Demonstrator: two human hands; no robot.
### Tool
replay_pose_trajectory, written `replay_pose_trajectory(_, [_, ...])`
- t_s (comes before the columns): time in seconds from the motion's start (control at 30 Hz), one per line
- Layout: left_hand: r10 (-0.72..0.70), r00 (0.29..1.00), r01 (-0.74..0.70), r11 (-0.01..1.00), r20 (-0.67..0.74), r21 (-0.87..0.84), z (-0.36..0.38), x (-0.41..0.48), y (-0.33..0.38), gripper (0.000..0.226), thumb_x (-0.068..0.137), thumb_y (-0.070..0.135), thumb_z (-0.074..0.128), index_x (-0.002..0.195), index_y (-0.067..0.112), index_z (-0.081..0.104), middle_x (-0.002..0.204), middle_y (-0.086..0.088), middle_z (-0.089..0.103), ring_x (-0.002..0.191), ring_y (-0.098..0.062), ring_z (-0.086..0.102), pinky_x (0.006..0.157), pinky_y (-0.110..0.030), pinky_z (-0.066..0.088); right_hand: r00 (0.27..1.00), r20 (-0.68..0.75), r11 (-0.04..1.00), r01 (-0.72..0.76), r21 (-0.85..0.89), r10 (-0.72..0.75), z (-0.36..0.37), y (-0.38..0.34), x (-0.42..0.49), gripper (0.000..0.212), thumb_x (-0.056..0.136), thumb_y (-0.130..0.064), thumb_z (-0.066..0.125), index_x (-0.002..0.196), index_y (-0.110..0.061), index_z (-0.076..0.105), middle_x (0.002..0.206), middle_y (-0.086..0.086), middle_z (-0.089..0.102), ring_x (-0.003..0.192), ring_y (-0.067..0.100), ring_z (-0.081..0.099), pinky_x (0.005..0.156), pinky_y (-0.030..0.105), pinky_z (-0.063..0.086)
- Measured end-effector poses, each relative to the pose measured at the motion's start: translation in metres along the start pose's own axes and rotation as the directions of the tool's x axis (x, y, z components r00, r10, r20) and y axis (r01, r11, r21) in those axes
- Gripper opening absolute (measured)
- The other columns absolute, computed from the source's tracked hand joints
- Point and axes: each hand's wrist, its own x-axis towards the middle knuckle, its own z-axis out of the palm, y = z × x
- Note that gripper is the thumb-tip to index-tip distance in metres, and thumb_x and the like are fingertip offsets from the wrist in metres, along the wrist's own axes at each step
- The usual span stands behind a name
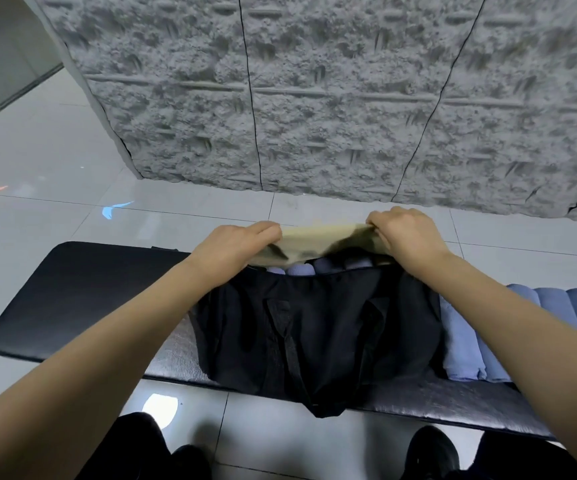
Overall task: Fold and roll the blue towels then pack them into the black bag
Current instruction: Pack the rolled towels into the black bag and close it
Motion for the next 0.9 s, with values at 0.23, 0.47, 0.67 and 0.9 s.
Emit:
replay_pose_trajectory(0.23, [-0.202, 0.976, 0.178, 0.951, 0.075, 0.253, 0.008, -0.001, 0.0, 0.038, 0.084, 0.048, 0.059, 0.098, 0.014, 0.069, 0.138, -0.004, 0.041, 0.12, -0.027, 0.039, 0.096, -0.041, 0.038, 0.92, 0.369, 0.986, 0.087, 0.141, -0.134, -0.016, -0.021, -0.033, 0.064, 0.079, -0.075, 0.036, 0.112, -0.024, 0.057, 0.106, 0.0, 0.065, 0.1, 0.024, 0.059, 0.078, 0.034, 0.043])
replay_pose_trajectory(0.47, [0.116, 0.973, -0.167, 0.95, 0.2, 0.264, -0.009, -0.04, -0.001, 0.053, 0.055, 0.065, 0.074, 0.077, 0.017, 0.068, 0.114, -0.003, 0.051, 0.101, -0.018, 0.039, 0.077, -0.029, 0.044, 0.804, 0.522, 0.953, 0.296, 0.063, -0.285, -0.041, 0.028, -0.06, 0.044, 0.077, -0.059, 0.061, 0.111, -0.033, 0.051, 0.109, -0.019, 0.051, 0.11, 0.006, 0.048, 0.076, 0.021, 0.028])
replay_pose_trajectory(0.67, [0.131, 0.974, -0.138, 0.99, 0.182, 0.025, -0.027, -0.063, -0.003, 0.044, 0.071, 0.013, 0.075, 0.104, 0.023, 0.047, 0.107, 0.005, 0.051, 0.091, -0.015, 0.049, 0.071, -0.025, 0.045, 0.946, 0.156, 0.951, 0.256, 0.17, -0.283, -0.033, 0.049, -0.088, 0.047, 0.063, -0.017, 0.084, 0.082, -0.03, 0.043, 0.076, -0.014, 0.053, 0.056, 0.014, 0.05, 0.041, 0.023, 0.03])
replay_pose_trajectory(0.9, [0.048, 0.976, -0.017, 0.989, -0.21, 0.145, -0.014, -0.083, 0.005, 0.038, 0.062, -0.014, 0.045, 0.079, 0.02, 0.04, 0.068, 0.002, 0.041, 0.059, -0.017, 0.036, 0.035, -0.028, 0.027, 0.921, -0.186, 0.94, 0.339, -0.041, -0.341, -0.009, 0.036, -0.097, 0.028, 0.066, 0.004, 0.038, 0.075, -0.022, 0.032, 0.061, 0.001, 0.045, 0.051, 0.02, 0.041, 0.042, 0.024, 0.015])
